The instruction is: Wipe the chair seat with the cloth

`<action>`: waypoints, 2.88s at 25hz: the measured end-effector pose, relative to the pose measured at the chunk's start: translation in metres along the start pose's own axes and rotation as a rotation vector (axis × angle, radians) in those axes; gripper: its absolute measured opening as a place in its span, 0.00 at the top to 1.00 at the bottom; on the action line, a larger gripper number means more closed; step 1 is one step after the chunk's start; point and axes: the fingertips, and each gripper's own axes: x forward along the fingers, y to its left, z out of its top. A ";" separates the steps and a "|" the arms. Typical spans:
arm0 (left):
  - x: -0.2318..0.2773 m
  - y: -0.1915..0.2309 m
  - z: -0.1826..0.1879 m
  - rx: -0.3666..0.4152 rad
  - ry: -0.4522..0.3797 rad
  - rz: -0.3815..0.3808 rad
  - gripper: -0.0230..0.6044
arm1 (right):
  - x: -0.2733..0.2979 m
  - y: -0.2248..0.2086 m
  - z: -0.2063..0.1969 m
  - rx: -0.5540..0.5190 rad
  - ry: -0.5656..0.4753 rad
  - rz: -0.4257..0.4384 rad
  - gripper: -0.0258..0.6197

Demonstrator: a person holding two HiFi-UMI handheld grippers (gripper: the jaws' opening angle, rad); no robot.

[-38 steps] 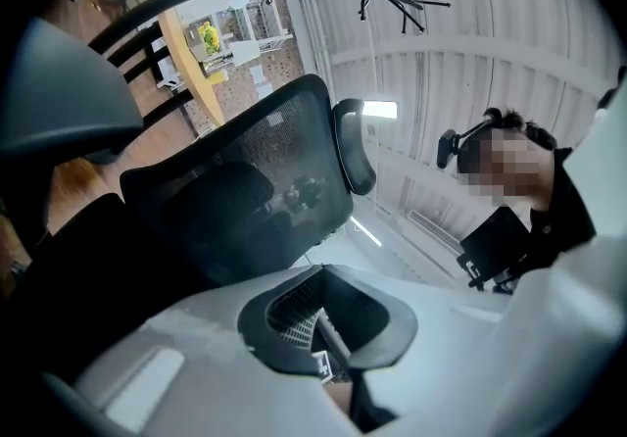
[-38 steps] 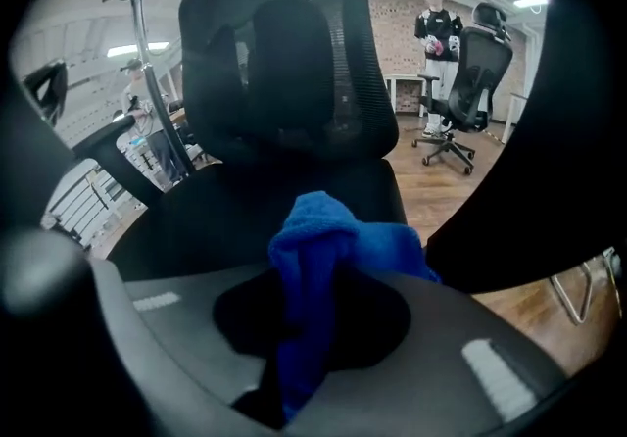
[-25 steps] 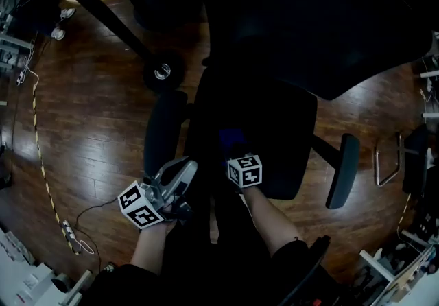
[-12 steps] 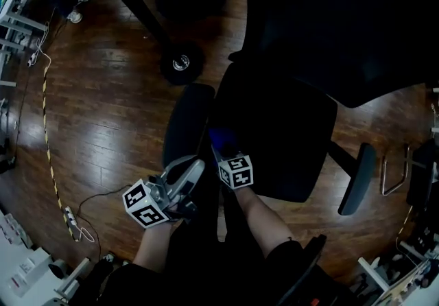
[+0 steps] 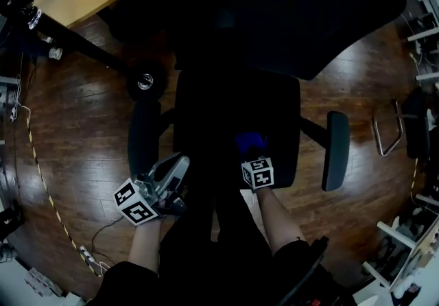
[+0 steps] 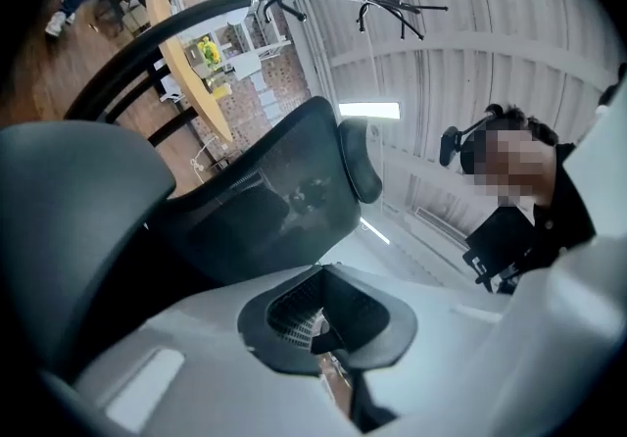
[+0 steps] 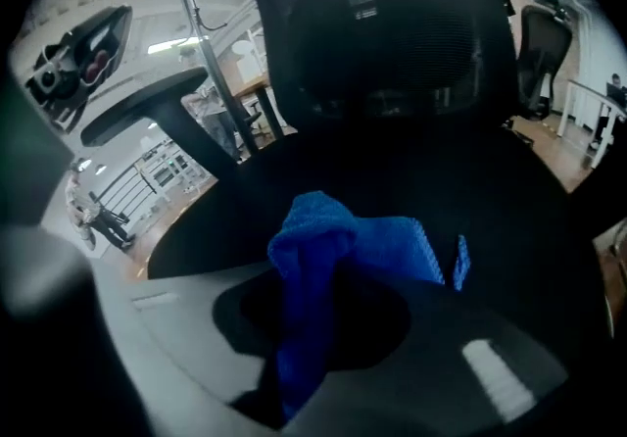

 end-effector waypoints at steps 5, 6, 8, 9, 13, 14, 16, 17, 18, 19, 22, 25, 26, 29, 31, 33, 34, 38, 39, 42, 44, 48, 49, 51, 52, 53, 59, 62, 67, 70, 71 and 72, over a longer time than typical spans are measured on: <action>0.032 -0.006 -0.004 0.007 0.052 -0.032 0.96 | -0.055 -0.088 -0.004 0.070 0.001 -0.154 0.87; 0.037 -0.007 -0.006 0.008 0.058 -0.035 0.96 | -0.065 -0.098 -0.001 0.077 -0.001 -0.172 0.87; 0.047 -0.009 -0.009 0.011 0.068 -0.040 0.96 | -0.075 -0.111 0.001 0.086 -0.009 -0.191 0.87; 0.051 -0.011 -0.011 0.012 0.072 -0.045 0.96 | -0.076 -0.115 0.000 0.088 -0.012 -0.195 0.87; 0.061 -0.017 -0.017 0.020 0.081 -0.053 0.96 | -0.076 -0.122 -0.003 0.090 0.014 -0.203 0.87; 0.061 -0.018 -0.017 0.024 0.080 -0.050 0.96 | -0.078 -0.123 0.000 0.096 0.017 -0.201 0.87; 0.059 -0.017 -0.016 0.026 0.071 -0.041 0.96 | -0.079 -0.121 0.003 0.109 0.001 -0.194 0.87; 0.057 -0.017 -0.015 0.025 0.063 -0.038 0.96 | -0.078 -0.117 0.002 0.110 -0.010 -0.187 0.87; 0.055 -0.016 -0.014 0.024 0.056 -0.034 0.96 | -0.075 -0.108 0.002 0.103 -0.015 -0.171 0.87; 0.052 -0.016 -0.012 0.024 0.047 -0.031 0.96 | -0.069 -0.093 0.002 0.088 -0.013 -0.138 0.87; 0.040 -0.017 -0.006 0.027 0.016 -0.013 0.96 | -0.044 -0.015 0.005 0.031 0.003 0.041 0.87; 0.026 -0.020 -0.001 0.034 -0.021 0.008 0.96 | -0.022 0.071 0.009 -0.007 0.018 0.227 0.87; 0.022 -0.021 0.001 0.036 -0.033 0.015 0.96 | -0.015 0.096 0.011 -0.012 0.020 0.279 0.87; 0.004 -0.023 0.009 0.043 -0.075 0.044 0.96 | 0.006 0.166 0.013 -0.042 0.039 0.418 0.87; -0.012 -0.022 0.015 0.046 -0.108 0.069 0.96 | 0.013 0.209 0.008 -0.070 0.072 0.501 0.87; -0.027 -0.017 0.020 0.048 -0.142 0.096 0.96 | 0.020 0.241 -0.007 -0.102 0.124 0.562 0.87; -0.034 -0.014 0.022 0.050 -0.154 0.109 0.96 | 0.025 0.250 -0.018 -0.128 0.154 0.574 0.87; -0.052 -0.005 0.023 0.052 -0.171 0.124 0.96 | 0.035 0.255 -0.047 -0.195 0.172 0.576 0.87; -0.055 -0.006 0.023 0.053 -0.169 0.123 0.96 | 0.033 0.254 -0.050 -0.199 0.161 0.576 0.87; -0.058 -0.009 0.018 0.055 -0.160 0.118 0.96 | 0.027 0.246 -0.053 -0.198 0.140 0.560 0.87; -0.052 -0.011 0.012 0.055 -0.142 0.112 0.96 | 0.022 0.231 -0.055 -0.168 0.129 0.533 0.87; -0.033 -0.018 0.001 0.049 -0.083 0.074 0.96 | 0.008 0.173 -0.061 -0.075 0.111 0.397 0.87; -0.028 -0.021 -0.001 0.049 -0.069 0.061 0.96 | 0.002 0.153 -0.063 -0.048 0.106 0.350 0.87; -0.016 -0.028 -0.006 0.047 -0.045 0.035 0.96 | -0.014 0.107 -0.070 0.011 0.092 0.251 0.87; -0.010 -0.032 -0.010 0.044 -0.032 0.021 0.96 | -0.024 0.082 -0.073 0.041 0.083 0.202 0.87; -0.003 -0.035 -0.014 0.042 -0.019 0.007 0.96 | -0.036 0.056 -0.076 0.069 0.074 0.152 0.87; 0.036 -0.053 -0.036 0.039 0.053 -0.053 0.96 | -0.108 -0.063 -0.085 0.221 -0.021 -0.075 0.87; 0.052 -0.060 -0.043 0.043 0.069 -0.072 0.96 | -0.117 -0.082 -0.087 0.276 -0.053 -0.095 0.87; 0.063 -0.075 -0.044 0.069 0.082 -0.088 0.96 | -0.118 -0.081 -0.078 0.294 -0.032 -0.107 0.87; 0.064 -0.093 -0.031 0.088 0.073 -0.094 0.96 | -0.138 -0.048 -0.029 0.242 -0.129 -0.005 0.87; 0.066 -0.102 -0.025 0.098 0.074 -0.099 0.96 | -0.152 -0.031 -0.002 0.217 -0.179 0.043 0.87; 0.068 -0.114 -0.020 0.110 0.080 -0.110 0.96 | -0.169 -0.013 0.026 0.189 -0.231 0.090 0.87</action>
